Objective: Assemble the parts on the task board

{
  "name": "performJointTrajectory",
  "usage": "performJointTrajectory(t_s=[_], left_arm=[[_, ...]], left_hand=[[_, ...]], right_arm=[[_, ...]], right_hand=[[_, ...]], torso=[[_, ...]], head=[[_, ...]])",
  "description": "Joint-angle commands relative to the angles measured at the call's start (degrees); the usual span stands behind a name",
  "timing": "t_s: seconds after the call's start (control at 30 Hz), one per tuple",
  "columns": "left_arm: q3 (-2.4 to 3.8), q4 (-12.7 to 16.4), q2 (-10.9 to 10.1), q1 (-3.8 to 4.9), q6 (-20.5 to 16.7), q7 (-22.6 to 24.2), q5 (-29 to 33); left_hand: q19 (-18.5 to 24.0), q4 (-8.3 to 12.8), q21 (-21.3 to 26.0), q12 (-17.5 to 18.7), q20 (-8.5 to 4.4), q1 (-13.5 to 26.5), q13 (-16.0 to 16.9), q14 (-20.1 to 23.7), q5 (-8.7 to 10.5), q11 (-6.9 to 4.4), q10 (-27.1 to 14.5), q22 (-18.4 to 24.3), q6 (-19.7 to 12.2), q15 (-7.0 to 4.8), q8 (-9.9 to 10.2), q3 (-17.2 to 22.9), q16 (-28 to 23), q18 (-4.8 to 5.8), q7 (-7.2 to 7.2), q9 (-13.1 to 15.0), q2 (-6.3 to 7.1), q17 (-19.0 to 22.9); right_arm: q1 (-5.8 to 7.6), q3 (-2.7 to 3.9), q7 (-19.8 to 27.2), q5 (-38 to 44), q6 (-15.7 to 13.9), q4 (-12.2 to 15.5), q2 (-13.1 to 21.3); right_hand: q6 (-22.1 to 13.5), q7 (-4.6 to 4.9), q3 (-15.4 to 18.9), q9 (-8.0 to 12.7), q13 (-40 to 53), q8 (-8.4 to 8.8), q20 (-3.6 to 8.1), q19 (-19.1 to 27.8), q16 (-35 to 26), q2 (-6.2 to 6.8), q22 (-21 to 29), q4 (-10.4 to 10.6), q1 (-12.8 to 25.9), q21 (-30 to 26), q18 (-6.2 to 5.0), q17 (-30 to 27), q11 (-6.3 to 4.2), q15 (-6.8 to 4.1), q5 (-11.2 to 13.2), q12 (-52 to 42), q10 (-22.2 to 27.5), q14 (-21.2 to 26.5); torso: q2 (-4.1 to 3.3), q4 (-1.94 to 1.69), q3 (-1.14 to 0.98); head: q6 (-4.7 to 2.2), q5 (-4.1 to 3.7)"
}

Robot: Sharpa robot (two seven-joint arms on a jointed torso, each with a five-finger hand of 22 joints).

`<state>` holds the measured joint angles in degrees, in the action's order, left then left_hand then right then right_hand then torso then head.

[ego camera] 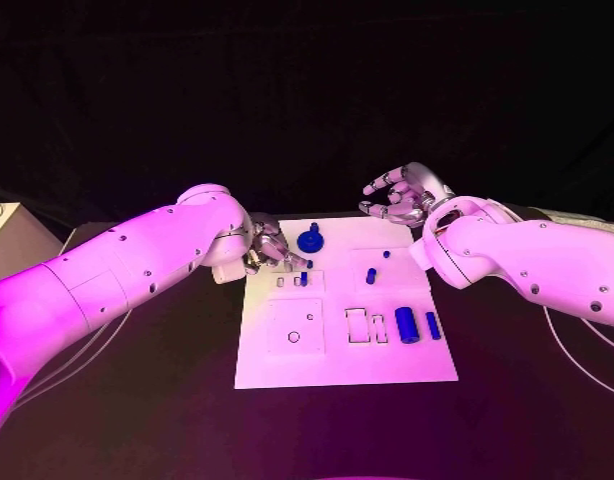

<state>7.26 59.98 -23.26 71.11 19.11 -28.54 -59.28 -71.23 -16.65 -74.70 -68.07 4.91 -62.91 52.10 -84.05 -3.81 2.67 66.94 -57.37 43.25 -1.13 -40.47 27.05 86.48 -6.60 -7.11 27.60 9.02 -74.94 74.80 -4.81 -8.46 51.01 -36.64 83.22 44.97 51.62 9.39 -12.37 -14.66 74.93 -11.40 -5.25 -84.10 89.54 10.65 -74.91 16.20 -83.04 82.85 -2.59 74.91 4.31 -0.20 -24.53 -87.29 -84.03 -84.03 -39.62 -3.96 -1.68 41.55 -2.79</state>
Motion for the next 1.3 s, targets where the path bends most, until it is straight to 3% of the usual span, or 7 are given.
performJointTrajectory(t_s=[0.03,0.93,1.3], left_arm=[[-0.07,-0.9,0.7,0.28,5.3,-0.9,-0.7],[-0.66,-4.1,3.6,0.67,5.6,-0.9,-0.2],[-0.81,-5.0,4.3,0.65,4.8,-0.7,0.4]], left_hand=[[0.4,-0.1,0.3,0.4,0.05,-0.4,-0.2,-2.6,-0.18,0.16,-0.5,0.3,-0.5,0.32,0.4,0.5,-0.3,0.06,-0.11,0.2,0.02,-6.7],[0.8,-0.1,0.4,0.4,0.33,-1.5,-0.2,-2.5,-0.18,0.31,-1.0,0.4,-0.8,0.53,0.4,2.3,-0.3,-0.01,-0.24,1.1,-0.33,-6.7],[0.8,-0.2,0.3,0.2,0.36,-1.4,0.0,-2.6,-0.06,0.35,-0.9,0.3,-0.8,0.56,0.4,2.6,-0.2,0.02,-0.28,1.3,-0.13,-6.8]], right_arm=[[0.10,0.04,-0.1,0.1,1.1,-0.1,-0.2],[0.32,0.05,-0.6,0.4,1.5,-0.3,-1.0],[0.35,0.05,-0.8,0.5,1.7,-0.3,-1.2]], right_hand=[[0.0,0.09,-0.4,0.1,12.3,0.04,-0.22,-3.5,0.0,0.48,-8.1,0.0,-0.1,-0.3,0.67,13.9,0.21,0.16,-0.4,0.1,-2.9,-5.7],[0.0,0.09,-0.5,0.1,12.2,0.06,-0.22,-3.5,0.0,0.53,-8.1,0.0,0.0,-0.4,0.66,13.9,0.21,0.16,-0.5,0.1,-2.9,-5.7],[0.0,0.09,-0.5,0.1,12.2,0.06,-0.22,-3.5,0.0,0.53,-8.1,0.0,0.0,-0.4,0.66,13.9,0.21,0.16,-0.5,0.1,-2.9,-5.7]], torso=[[-0.16,0.08,0.03],[-0.79,0.02,0.15],[-0.88,0.01,0.08]], head=[[0.04,-0.05],[0.77,-0.73],[0.97,-1.05]])
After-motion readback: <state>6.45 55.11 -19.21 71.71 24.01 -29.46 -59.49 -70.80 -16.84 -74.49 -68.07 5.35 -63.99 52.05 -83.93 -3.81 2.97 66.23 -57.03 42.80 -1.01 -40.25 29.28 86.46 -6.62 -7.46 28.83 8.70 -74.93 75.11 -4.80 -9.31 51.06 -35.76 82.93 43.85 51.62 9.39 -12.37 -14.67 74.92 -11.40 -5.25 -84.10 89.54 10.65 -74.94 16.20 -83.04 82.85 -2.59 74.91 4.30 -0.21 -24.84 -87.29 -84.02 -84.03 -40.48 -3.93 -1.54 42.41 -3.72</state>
